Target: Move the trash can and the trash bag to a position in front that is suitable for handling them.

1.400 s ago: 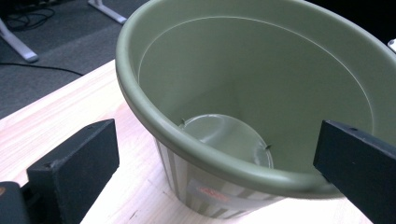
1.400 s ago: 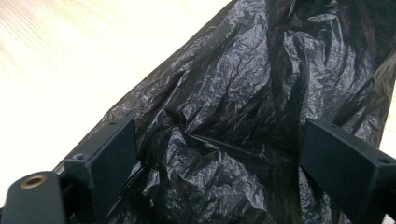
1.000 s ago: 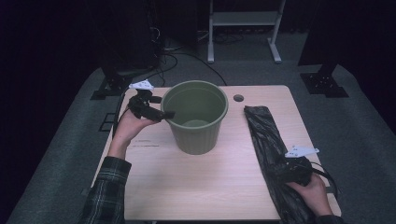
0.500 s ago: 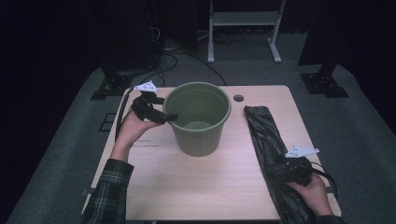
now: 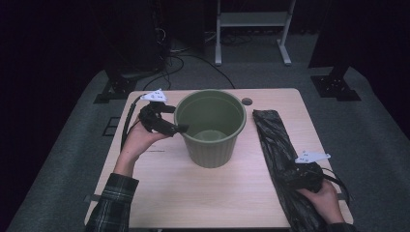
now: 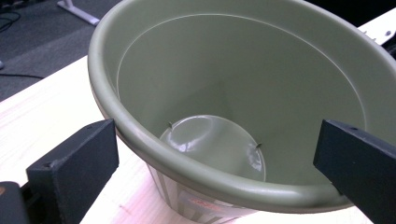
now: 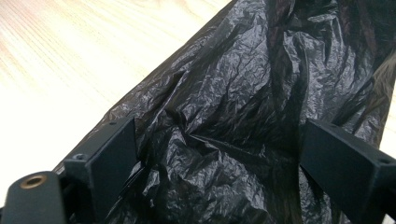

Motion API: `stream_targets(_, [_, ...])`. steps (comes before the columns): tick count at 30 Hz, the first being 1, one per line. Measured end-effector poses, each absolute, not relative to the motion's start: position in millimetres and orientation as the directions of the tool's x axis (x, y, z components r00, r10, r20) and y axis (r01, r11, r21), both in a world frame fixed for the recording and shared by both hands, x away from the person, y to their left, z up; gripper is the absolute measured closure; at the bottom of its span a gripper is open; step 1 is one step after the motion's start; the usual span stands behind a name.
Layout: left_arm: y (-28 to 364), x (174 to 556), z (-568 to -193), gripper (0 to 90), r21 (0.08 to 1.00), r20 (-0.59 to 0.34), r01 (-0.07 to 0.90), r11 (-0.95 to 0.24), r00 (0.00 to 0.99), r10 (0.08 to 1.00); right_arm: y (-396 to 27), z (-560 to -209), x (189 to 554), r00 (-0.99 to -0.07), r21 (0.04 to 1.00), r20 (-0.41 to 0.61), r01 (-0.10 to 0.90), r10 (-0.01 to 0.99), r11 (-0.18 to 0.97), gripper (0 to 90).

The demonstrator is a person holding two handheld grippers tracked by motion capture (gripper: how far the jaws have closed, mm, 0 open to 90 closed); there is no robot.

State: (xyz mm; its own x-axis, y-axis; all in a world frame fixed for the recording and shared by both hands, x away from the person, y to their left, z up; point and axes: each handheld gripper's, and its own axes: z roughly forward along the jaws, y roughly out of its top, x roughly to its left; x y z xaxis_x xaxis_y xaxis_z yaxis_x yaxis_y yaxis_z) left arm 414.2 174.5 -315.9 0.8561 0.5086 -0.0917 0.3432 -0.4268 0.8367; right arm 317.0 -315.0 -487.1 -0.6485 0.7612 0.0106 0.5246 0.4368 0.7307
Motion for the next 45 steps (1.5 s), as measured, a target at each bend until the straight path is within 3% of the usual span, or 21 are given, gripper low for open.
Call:
stream_targets(23, [149.5,379.1,-309.6,0.0,0.829,-0.094,0.302,-0.471,0.905,0.415,-315.0,-487.1,317.0,-0.649,0.731,0.010,0.524,0.761,0.437,10.1])
stream_targets(35, [144.5,409.8,-321.7,0.0,0.820,-0.139,0.337,-0.463,0.901,0.410,-315.0,-487.1,317.1,-0.649,0.731,0.010,0.524,0.761,0.437,10.1])
stream_targets(45, [145.5,394.1,-324.5,0.0,0.811,-0.152,0.345,-0.472,0.904,0.400,-315.0,-487.0,316.8,-0.648,0.730,0.010,0.525,0.761,0.437,10.1])
